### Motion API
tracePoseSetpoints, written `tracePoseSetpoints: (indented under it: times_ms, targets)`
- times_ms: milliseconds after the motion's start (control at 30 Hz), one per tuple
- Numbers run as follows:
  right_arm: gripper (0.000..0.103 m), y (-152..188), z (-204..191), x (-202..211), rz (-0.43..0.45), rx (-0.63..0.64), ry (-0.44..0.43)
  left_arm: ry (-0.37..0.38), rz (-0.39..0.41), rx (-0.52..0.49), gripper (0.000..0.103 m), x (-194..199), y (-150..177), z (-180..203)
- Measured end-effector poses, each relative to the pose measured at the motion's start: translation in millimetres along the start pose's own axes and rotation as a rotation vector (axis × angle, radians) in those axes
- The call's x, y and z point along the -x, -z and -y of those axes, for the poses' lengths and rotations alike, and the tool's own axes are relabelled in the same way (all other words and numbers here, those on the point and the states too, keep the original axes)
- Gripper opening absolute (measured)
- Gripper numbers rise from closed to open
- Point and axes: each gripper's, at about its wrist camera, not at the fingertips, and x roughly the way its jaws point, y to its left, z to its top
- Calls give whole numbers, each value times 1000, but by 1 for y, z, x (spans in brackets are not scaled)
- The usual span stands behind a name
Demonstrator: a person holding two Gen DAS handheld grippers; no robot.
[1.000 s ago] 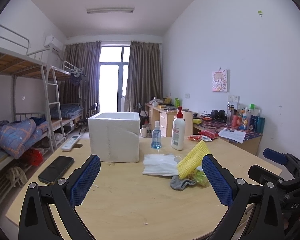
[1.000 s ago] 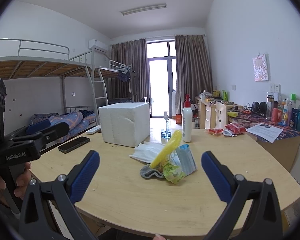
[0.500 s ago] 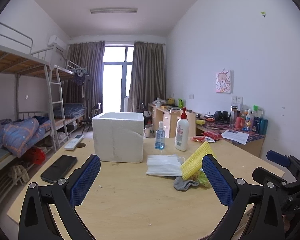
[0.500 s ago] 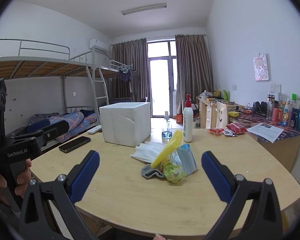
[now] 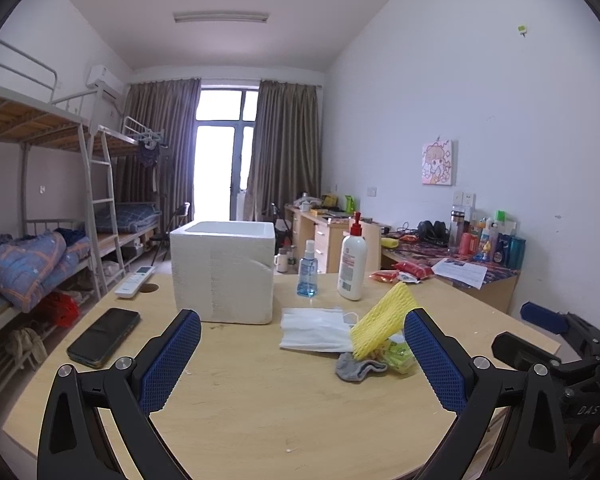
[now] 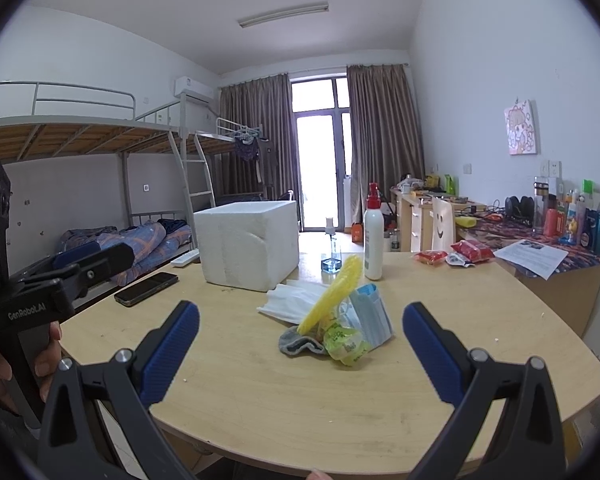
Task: Organize soft objects
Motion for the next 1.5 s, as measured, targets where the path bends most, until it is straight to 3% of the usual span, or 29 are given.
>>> tracePoseSetpoints:
  times_ms: [367,633,1300,1500]
  targets:
    - [103,2,14,-25,-45,-15,-3,21,-28,-59,102,-23,-1,8]
    - [103,5,26,-43,-93,-28,13,54,-92,-112,102,-51,1,16]
    - [103,18,79,-81,-221,-100,92,253,-288,-207,102,-139,11,53]
    - [103,22,90,-83,-244,-122,101,273,-357,-242,102,-168,14,67]
